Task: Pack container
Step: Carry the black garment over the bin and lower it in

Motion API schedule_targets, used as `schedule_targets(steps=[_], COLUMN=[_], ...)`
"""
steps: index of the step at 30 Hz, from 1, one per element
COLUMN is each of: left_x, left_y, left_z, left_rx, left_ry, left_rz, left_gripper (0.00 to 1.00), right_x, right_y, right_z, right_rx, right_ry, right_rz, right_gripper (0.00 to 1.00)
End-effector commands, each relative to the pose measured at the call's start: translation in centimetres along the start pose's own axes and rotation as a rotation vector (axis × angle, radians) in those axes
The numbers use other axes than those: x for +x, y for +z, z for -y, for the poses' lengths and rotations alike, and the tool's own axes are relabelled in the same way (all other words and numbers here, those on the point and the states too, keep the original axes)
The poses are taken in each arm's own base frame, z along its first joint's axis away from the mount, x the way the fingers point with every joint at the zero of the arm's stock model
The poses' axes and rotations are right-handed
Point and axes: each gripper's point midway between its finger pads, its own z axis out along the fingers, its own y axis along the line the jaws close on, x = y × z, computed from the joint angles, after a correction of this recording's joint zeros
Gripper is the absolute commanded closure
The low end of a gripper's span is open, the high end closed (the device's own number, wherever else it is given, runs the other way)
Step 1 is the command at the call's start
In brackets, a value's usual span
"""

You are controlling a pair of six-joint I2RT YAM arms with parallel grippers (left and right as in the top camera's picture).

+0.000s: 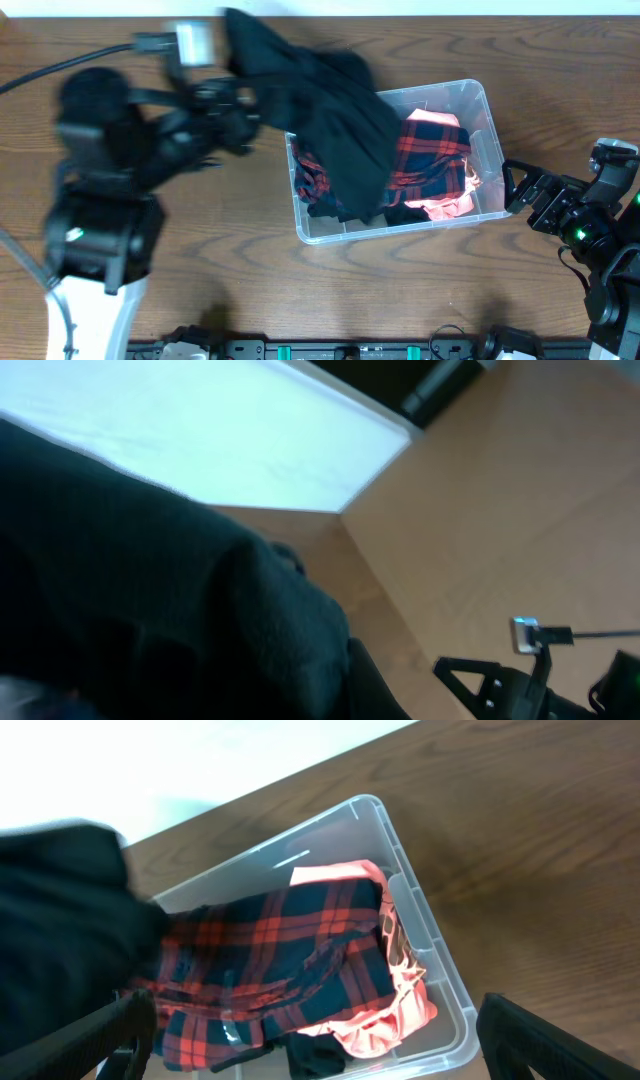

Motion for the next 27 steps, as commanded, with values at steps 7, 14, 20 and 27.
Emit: schedule_targets(steps=[7,14,20,27], left_x=[3.5,6.1,10.6,17.8], left_y=[11.2,16.1,17.6,16.7], left_z=[3.5,6.4,4.4,0.0], left_rx=[0.026,0.138,0.011,-0.262], left_ry=[0.055,0.085,0.075,0.115], left_rz=[-0.001,-0.007,-0.126,-0.332], left_gripper=[0.94,0.94,0.94,0.94], right_x=[-0.4,-0.3,-0.4,-0.4], right_y=[-0.3,-0.3,-0.3,-0.3], right_z=[0.1,0.1,0.1,0.1], right_rx=[0.008,0.008,0.008,0.008], right_ry=[0.002,0.003,0.002,0.002], right_rz=[0.014,0.014,0.014,0.014], right_gripper=[0.01,0.01,0.01,0.01])
